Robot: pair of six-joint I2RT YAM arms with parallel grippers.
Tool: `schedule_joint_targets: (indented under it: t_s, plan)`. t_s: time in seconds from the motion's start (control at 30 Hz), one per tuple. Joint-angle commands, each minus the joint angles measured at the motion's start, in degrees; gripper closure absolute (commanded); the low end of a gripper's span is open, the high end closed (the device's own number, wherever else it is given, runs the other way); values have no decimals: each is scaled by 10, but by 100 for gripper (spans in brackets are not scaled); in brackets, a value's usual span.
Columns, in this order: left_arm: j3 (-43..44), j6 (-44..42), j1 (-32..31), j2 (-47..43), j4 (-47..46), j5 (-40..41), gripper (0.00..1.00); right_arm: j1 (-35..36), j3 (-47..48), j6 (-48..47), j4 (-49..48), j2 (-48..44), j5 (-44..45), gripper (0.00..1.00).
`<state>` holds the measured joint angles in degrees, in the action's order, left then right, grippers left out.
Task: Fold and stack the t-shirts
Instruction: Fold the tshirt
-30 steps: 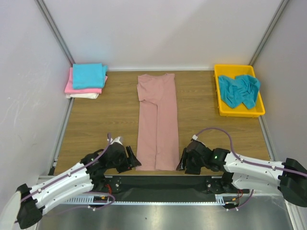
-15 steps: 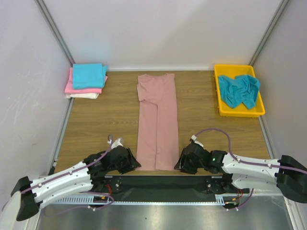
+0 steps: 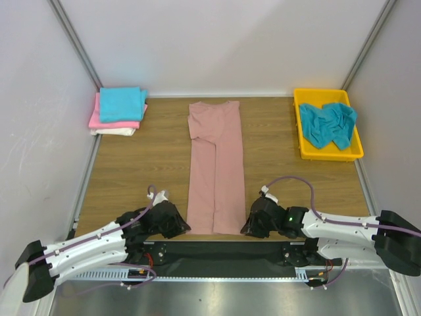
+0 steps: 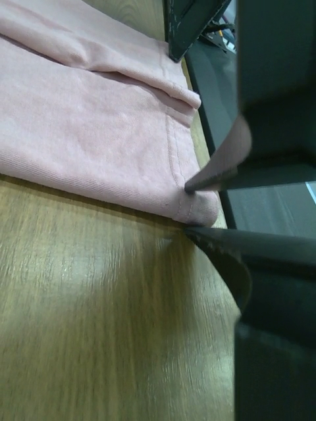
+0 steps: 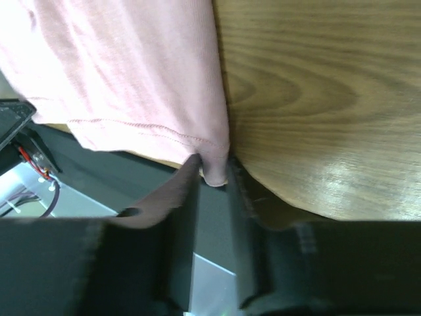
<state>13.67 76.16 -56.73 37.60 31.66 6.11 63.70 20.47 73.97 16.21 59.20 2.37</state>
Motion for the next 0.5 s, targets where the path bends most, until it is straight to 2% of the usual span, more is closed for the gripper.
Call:
schedule_joint_targets:
  t_s: [0.0,0.17,0.2,0.23,0.27,0.47]
  plan:
    - [-17,3,-5,10,5,13,68,4,-5,7,-6,11,20,74]
    - [-16,0,-5,12,1,12,85,5,0,4,7,14,20,91]
    - [-13,-4,-5,12,2,13,95,5,4,4,9,12,21,94]
    - [-9,-5,-5,11,4,14,100,5,5,3,12,11,24,96]
    - [-6,-7,-5,9,8,18,100,5,11,2,19,10,25,100]
    - [17,-13,-5,5,23,27,100,5,29,-5,32,7,26,100]
